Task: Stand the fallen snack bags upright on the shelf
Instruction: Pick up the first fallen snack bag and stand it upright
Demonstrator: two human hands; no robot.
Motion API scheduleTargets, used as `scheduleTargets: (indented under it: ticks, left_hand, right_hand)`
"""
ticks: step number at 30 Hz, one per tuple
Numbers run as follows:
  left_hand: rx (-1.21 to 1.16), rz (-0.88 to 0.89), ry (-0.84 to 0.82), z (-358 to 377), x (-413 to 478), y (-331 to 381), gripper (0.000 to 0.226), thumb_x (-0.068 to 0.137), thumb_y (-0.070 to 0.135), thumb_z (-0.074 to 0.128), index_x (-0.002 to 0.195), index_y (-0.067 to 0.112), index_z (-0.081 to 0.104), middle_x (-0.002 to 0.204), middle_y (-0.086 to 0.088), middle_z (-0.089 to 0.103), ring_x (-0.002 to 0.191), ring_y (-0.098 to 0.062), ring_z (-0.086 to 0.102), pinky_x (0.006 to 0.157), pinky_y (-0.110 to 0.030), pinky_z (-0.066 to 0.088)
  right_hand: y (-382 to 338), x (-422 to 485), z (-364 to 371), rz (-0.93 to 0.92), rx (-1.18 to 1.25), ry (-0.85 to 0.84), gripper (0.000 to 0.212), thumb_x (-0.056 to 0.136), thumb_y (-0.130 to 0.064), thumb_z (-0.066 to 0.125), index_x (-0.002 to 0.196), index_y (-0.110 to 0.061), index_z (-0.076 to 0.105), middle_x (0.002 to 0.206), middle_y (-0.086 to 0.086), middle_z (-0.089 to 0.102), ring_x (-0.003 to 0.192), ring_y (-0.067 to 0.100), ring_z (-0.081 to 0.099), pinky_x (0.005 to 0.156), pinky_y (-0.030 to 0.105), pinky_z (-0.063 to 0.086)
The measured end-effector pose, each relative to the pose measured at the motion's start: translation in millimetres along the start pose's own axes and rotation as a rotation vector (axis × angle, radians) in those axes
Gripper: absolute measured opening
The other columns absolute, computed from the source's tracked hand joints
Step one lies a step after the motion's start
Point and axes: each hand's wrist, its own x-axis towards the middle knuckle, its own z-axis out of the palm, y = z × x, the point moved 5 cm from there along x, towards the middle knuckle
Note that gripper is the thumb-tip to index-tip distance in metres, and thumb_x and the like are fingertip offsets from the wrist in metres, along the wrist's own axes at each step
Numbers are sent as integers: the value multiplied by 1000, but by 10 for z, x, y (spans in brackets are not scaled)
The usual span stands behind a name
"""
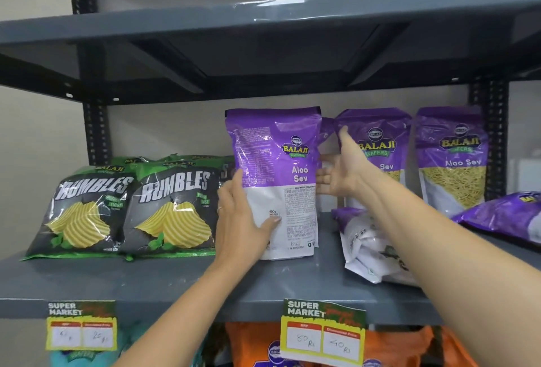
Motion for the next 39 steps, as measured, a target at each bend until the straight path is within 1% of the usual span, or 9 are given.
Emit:
scheduleTargets:
  ticks: [2,5,7,11,20,27,32,36,39]
  left_hand:
    - [140,128,100,-15,-67,164,87,70,40,77,141,19,31,132,-7,36,122,-28,43,97,-42,45]
    - [238,216,147,63,-122,327,57,74,47,69,122,22,50,118,-4,48,109,-27,51,87,-41,45]
    - [206,188,57,187,-127,367,50,78,52,63,117,23,51,111,-1,50,104,-25,54,84,-39,46]
    - [86,46,18,357,-136,374,56,75,54,66,114,21,44,113,-1,45,107,-26,50,86,-36,44]
    - [116,-159,51,470,-57,397,99,47,72,75,119,16,36,120,-4,39,116,-28,42,90,-41,45]
    - [-395,-355,32,474,186,100,71,62,41,85,106,17,34,110,-4,55,102,-27,62,79,-34,47]
    - [-804,-445,-211,412,240,-281,64,68,24,83,118,11,45,115,-8,67,95,-17,66,90,-34,54]
    - [-1003,-407,-471,393,322,-412,34,87,10,63,120,13,58,108,-5,73,93,-17,71,90,-32,56]
    - [-983,-458,-521,399,361,-555,25,84,17,64,110,17,65,107,-5,73,101,-24,66,99,-41,48]
  right_hand:
    - [-10,92,-75,32,54,-4,112,71,-89,12,147,-10,36,130,24,61,118,36,59,93,50,44]
    - [19,130,-57,17,-2,2,103,76,-84,3,120,-7,55,77,17,76,84,29,69,79,41,49]
    - [3,140,-37,-14,-49,52,84,88,-73,8,105,-9,60,72,14,74,79,27,67,75,38,49]
    - [8,80,71,10,-230,58,33,98,-30,35,76,-17,57,66,1,66,70,20,61,74,35,47]
    - [-88,-235,138,-77,-324,-25,23,96,-25,47,78,-14,56,77,6,56,65,25,59,70,47,53]
    - [-46,-384,314,-211,-495,-13,23,88,-23,56,104,-14,70,100,6,65,85,26,64,72,41,56]
    - [-151,-215,168,-330,-411,185,11,84,-4,54,86,-15,57,87,6,56,87,22,52,73,38,47]
    - [-1,-54,154,-41,-529,54,18,77,2,56,82,-14,49,91,6,46,85,25,48,69,42,48]
    - [69,-26,158,49,-611,-103,16,80,-3,66,89,-15,59,92,3,58,83,22,56,69,45,51]
